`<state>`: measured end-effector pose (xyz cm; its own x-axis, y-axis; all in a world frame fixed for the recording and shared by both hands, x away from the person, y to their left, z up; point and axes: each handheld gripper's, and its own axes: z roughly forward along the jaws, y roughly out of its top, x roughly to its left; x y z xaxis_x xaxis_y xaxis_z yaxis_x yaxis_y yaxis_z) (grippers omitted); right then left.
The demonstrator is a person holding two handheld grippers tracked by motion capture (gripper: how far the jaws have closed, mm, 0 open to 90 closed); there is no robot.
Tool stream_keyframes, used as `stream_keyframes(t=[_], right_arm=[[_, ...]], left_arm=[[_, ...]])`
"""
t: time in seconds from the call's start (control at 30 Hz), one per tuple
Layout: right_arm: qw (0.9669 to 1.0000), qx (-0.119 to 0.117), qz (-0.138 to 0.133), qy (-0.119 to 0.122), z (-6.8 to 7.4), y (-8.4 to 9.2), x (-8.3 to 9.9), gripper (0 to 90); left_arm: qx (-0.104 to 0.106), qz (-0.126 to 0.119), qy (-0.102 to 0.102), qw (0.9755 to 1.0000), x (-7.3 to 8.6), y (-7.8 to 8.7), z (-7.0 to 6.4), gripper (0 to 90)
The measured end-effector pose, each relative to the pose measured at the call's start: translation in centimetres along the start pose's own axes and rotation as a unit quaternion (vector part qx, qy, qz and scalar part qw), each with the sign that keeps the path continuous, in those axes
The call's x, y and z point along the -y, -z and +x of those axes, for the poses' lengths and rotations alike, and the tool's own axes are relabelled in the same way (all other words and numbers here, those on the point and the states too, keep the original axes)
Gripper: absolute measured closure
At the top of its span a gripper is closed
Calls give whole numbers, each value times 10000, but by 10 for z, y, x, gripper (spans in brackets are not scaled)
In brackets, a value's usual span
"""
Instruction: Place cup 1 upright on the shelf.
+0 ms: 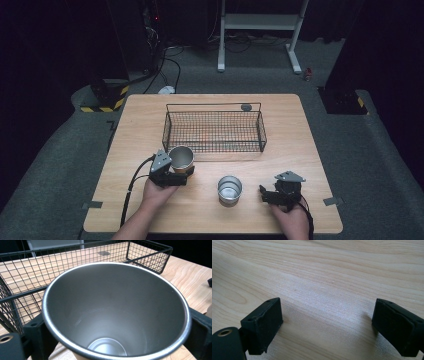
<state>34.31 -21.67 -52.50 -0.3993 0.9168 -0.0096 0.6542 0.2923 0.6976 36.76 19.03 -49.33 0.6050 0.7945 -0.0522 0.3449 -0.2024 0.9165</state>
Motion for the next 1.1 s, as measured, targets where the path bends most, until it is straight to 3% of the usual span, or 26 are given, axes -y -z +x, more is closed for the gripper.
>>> stream_keyframes(t=[0.13,0.4,0.47,0.8,1.1], right_arm=[[10000,-1,-1,-1,0,0,0,91],[10000,-1,-2,-2,0,0,0,92],[10000,-2,-1,-4,0,0,0,91],[10000,0,2,-10,0,0,0,92],[10000,-1,-1,-4,0,1,1,92]], left_arm=[[-130,-90,-40,9999,2,3,0,141],[-193,-150,-65,9997,5,6,0,147],[-239,-236,15,9994,4,9,2,147],[-205,-375,72,9991,-3,17,2,149],[-170,-460,-28,9988,-13,21,-1,149]])
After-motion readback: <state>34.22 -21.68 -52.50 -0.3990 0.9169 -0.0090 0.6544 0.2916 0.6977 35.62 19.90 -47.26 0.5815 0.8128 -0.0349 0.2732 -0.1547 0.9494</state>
